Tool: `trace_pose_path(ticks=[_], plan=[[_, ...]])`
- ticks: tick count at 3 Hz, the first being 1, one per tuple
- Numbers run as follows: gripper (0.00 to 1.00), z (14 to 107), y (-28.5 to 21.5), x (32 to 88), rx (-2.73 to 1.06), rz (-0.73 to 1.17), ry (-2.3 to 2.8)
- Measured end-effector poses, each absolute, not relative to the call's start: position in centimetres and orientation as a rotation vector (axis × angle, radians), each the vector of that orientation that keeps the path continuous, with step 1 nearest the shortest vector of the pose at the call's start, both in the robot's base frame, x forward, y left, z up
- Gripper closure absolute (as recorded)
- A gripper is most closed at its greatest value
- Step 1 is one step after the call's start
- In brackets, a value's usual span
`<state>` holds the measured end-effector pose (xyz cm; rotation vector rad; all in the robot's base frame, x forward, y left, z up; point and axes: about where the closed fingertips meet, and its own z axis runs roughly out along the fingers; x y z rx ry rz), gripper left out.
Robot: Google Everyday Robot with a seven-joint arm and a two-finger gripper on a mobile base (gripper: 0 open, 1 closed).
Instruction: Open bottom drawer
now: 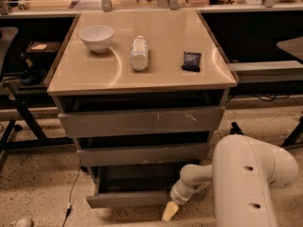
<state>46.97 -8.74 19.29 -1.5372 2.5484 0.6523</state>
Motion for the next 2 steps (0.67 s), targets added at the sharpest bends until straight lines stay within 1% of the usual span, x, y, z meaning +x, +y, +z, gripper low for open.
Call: trace_pose_path(ticks=[2], plan=[[0.00, 21.6, -9.6, 39.5, -1.497, 0.778, 2.658]])
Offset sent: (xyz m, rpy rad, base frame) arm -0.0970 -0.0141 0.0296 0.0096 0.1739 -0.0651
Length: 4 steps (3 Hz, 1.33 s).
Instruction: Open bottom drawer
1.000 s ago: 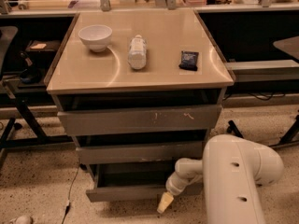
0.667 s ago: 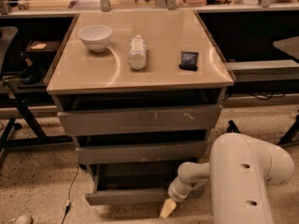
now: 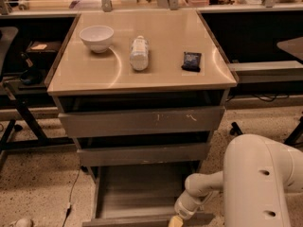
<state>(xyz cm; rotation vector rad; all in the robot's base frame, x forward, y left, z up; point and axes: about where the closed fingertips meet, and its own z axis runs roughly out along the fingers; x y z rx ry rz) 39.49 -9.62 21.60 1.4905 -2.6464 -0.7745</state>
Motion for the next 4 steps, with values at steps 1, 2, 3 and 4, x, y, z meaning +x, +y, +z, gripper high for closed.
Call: trace_pose_path(ticks=[1, 2, 3, 4], plan=[[0.00, 21.6, -9.6, 39.5, 1.491, -0.775, -2.645], [0.00, 19.9, -9.6, 39.3, 1.446, -0.819, -2.621], [0.00, 19.1, -10.2, 37.1, 1.342, -0.869, -2.595], [0.00, 19.3, -10.6, 34.8, 1.261, -0.907, -2.583]])
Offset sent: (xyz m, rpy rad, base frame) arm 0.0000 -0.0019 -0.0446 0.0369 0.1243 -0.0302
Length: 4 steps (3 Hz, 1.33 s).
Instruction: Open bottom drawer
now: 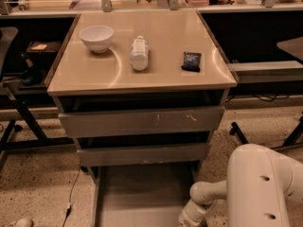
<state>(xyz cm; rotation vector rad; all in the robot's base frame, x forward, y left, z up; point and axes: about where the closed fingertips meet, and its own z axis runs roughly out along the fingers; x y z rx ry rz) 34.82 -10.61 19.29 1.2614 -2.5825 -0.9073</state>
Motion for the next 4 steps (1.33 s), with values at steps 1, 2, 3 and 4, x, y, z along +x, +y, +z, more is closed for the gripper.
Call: trace_pose_path(ticks=[1, 2, 3, 4], plan=[[0.00, 19.3, -10.6, 34.8, 1.261, -0.907, -2.583], [0.00, 22.2, -12.9, 35.1, 1.205, -0.906, -2.686], [0.00, 27.8, -19.0, 33.0, 0.995, -0.847, -2.887], [0.00, 33.1, -25.8, 27.4, 0.711, -0.718, -3.044]])
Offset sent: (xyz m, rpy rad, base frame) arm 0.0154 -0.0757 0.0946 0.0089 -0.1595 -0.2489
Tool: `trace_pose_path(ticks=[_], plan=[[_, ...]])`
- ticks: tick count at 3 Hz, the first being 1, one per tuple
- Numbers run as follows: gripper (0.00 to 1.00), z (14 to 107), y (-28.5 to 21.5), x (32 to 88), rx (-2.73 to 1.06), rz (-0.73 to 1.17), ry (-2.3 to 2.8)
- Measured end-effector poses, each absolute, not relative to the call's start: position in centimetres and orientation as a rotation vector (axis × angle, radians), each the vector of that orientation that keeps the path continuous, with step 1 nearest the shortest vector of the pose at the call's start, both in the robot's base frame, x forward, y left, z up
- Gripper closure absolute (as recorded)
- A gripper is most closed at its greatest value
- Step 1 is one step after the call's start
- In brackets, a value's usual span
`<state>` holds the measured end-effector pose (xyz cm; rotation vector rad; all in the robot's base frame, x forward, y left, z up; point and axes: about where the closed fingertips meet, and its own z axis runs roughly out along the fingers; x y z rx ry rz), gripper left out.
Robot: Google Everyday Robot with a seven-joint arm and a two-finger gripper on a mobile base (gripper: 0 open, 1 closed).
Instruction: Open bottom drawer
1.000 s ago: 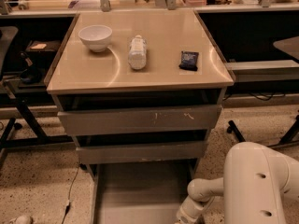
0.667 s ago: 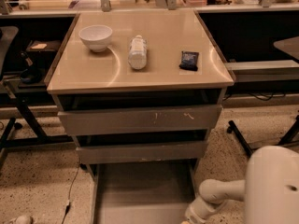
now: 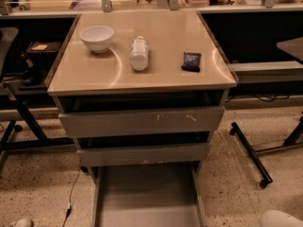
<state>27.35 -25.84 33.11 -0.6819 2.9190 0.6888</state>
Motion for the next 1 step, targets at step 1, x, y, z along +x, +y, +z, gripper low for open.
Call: trace_pose_path(ticks=[1], plan=[[0.00, 36.11, -27.71, 27.59, -0.668, 0.605, 2.901]])
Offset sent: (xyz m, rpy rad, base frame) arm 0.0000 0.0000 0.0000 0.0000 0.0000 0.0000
